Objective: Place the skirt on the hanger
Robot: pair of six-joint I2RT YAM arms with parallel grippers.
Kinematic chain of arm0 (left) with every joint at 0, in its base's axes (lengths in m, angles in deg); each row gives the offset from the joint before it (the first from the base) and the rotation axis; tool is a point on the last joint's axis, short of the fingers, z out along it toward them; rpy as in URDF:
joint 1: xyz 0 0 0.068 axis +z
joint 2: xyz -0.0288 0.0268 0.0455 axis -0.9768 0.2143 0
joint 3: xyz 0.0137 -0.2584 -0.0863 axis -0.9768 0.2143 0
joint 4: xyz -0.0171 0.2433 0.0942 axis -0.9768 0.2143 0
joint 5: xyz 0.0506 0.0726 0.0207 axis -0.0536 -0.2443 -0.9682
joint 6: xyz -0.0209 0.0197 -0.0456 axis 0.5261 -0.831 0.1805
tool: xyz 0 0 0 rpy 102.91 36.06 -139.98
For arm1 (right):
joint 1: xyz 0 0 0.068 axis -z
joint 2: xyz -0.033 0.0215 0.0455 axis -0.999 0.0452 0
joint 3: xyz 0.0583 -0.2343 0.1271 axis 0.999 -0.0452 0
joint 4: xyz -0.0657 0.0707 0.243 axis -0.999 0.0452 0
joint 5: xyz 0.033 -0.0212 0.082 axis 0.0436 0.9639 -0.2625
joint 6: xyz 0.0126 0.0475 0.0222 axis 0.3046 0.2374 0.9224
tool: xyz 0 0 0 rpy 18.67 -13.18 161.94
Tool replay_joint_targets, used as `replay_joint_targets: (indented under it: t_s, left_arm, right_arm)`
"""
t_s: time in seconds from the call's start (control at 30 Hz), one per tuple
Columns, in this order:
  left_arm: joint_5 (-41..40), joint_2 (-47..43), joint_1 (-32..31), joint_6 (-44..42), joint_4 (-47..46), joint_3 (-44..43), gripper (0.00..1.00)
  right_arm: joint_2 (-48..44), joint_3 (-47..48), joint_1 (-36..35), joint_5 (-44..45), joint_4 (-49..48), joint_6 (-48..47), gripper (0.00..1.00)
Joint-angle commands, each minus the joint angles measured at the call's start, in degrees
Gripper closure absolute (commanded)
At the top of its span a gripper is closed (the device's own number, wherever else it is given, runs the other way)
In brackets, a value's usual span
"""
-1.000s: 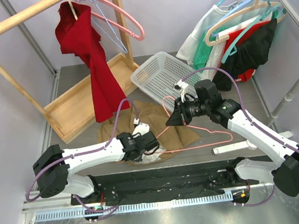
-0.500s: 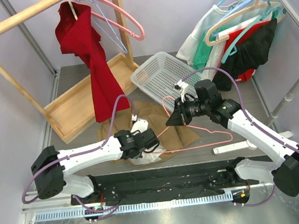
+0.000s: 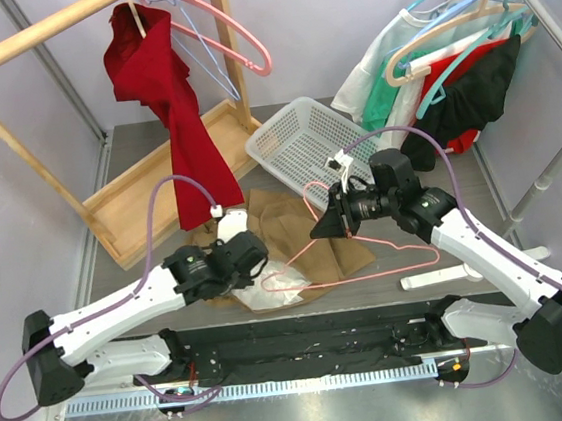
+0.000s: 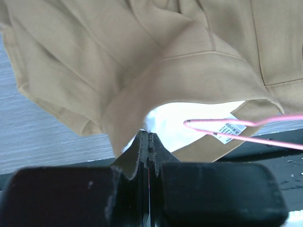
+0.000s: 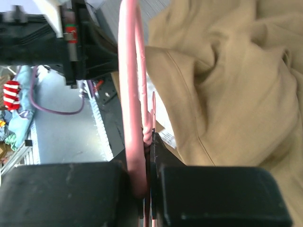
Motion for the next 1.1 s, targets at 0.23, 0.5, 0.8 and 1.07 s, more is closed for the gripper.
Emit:
replay_joint_targets:
  t_s: [0.23, 0.5, 0.8, 1.07]
  left_arm:
    - [4.36, -9.86, 4.05, 3.14, -3.46, 4.53, 1.00]
    - [2.96, -11.97, 4.41, 4.10, -2.49, 4.44, 1.00]
    - [0.85, -13.11, 4.67, 4.63, -0.65, 4.27, 1.00]
    - [1.37, -13.55, 4.76, 4.54, -0.64, 4.53, 1.00]
  right_arm:
    - [-2.40, -2.36, -0.28, -5.60, -21.41, 9.74, 0.99]
    - [0.50, -3.77, -0.81, -8.24, -28.78, 13.34, 0.99]
    - [1.21, -4.56, -1.69, -8.85, -27.66, 12.56, 0.99]
    - [1.03, -8.86, -2.56, -7.80, -36.60, 17.30, 0.99]
